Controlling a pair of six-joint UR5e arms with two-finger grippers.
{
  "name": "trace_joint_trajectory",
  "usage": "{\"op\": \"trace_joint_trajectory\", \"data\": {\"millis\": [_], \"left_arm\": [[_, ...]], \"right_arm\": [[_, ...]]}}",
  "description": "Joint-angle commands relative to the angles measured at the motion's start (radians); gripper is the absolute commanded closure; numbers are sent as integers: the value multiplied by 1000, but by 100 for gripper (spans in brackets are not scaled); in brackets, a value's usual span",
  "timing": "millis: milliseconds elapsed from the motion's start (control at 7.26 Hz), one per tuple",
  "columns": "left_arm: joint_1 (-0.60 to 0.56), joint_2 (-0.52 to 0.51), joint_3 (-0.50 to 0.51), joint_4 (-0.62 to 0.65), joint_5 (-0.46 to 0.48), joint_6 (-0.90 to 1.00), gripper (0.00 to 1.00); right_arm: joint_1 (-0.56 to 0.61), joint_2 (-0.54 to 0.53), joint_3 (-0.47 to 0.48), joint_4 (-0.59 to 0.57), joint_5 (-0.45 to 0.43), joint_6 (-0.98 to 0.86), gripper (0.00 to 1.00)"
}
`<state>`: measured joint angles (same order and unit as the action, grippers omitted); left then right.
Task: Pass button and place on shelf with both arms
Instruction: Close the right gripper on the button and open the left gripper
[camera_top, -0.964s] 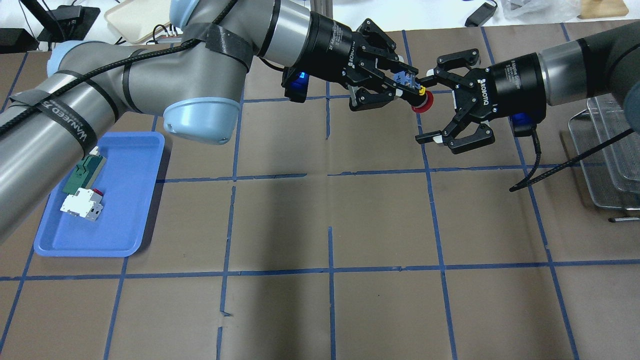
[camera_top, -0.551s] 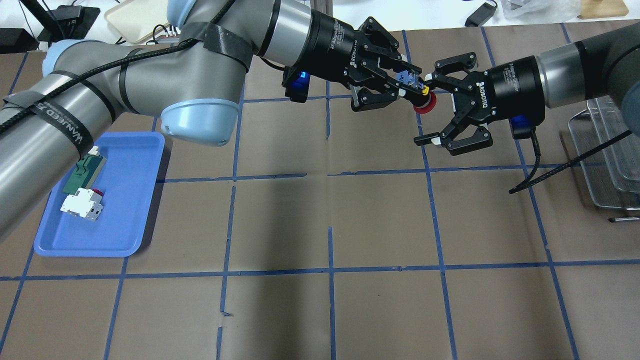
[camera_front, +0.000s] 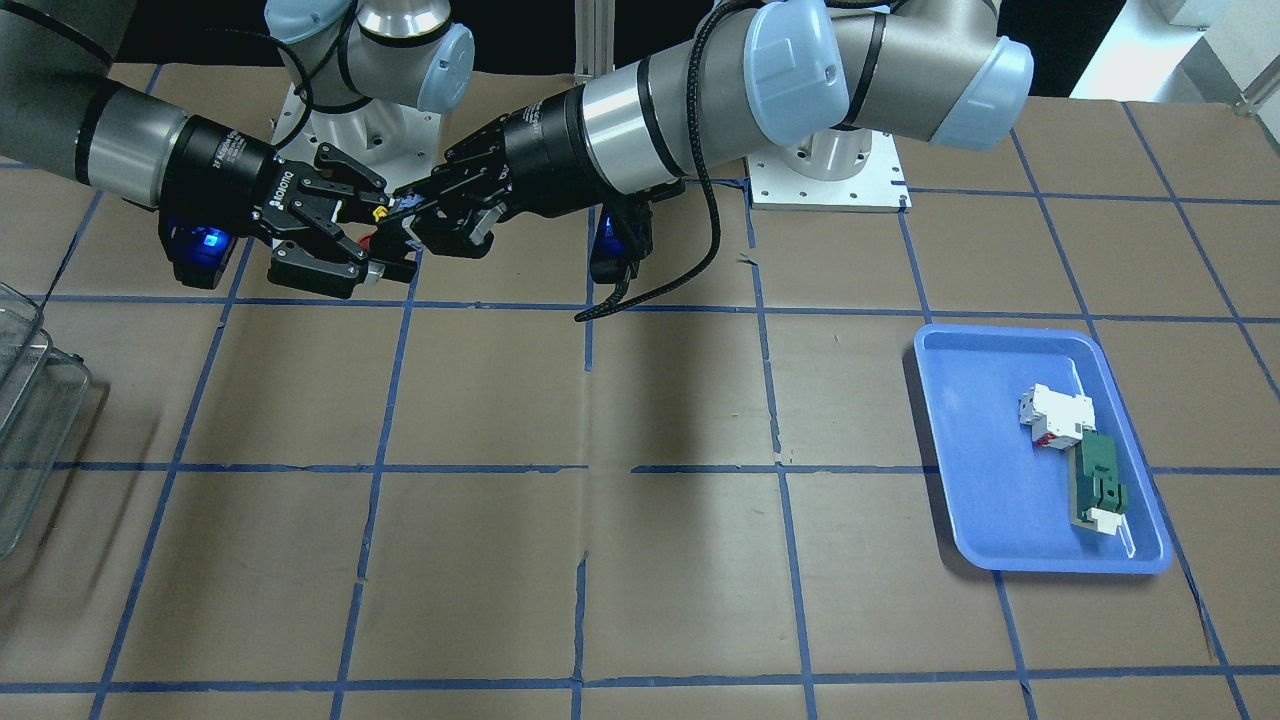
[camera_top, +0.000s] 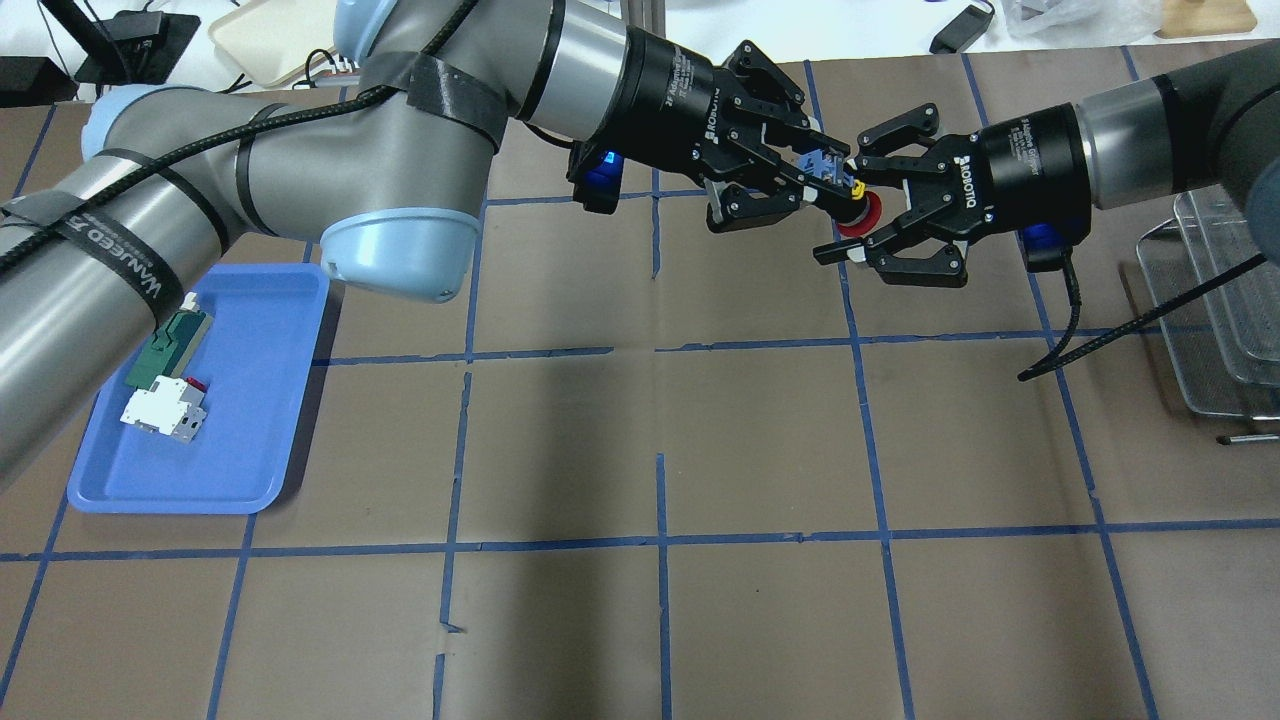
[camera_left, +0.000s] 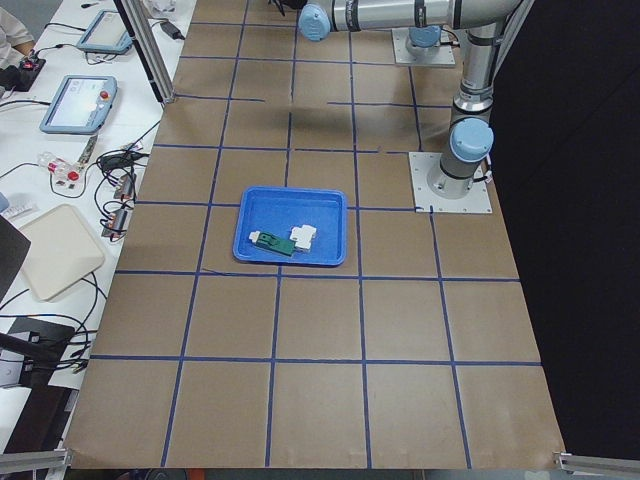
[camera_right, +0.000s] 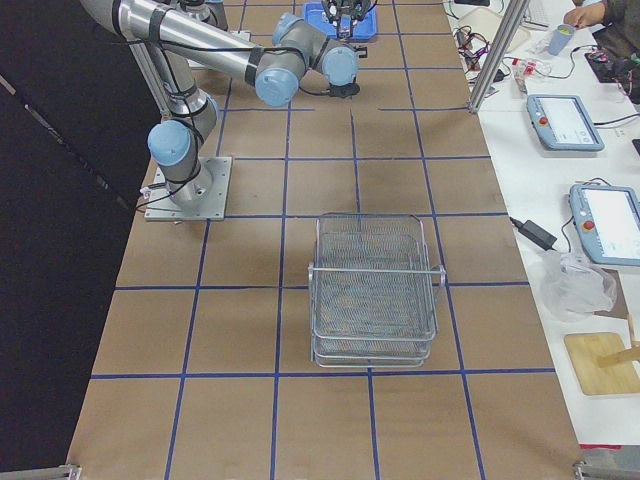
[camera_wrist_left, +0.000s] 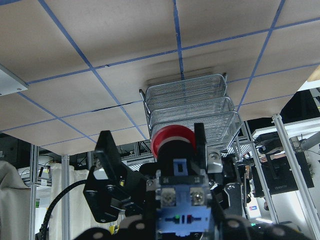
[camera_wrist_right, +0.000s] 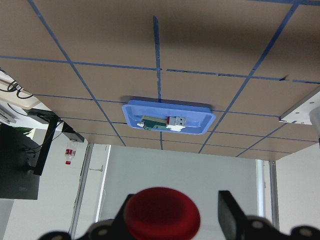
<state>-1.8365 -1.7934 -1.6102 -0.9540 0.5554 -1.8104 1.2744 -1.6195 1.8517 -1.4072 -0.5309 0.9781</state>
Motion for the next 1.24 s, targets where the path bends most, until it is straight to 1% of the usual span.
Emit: {"op": "trace_joint_trajectory", "data": {"millis": [0,138,275,413,826,1101], "left_arm": [[-1,0,0,0,-2,0,100],[-1,-3,4,0,12,2,3],[-1,-4,12,1,0,2,0],[-1,-6,13,1,3,2,0],[5,-1,16,3,9,11,0],[40,11,29,-3,21,48,0]], "right_arm": [[-3,1,0,-1,-3,-2,88],[-3,0,0,-1,-1,-3,92],[-4,0,0,-1,-1,-3,93],[-6,0,-2,-1,-1,-3,100],[-9,0,-3,-1,-1,-6,100],[-12,3,-5,-4,-1,-6,100]]}}
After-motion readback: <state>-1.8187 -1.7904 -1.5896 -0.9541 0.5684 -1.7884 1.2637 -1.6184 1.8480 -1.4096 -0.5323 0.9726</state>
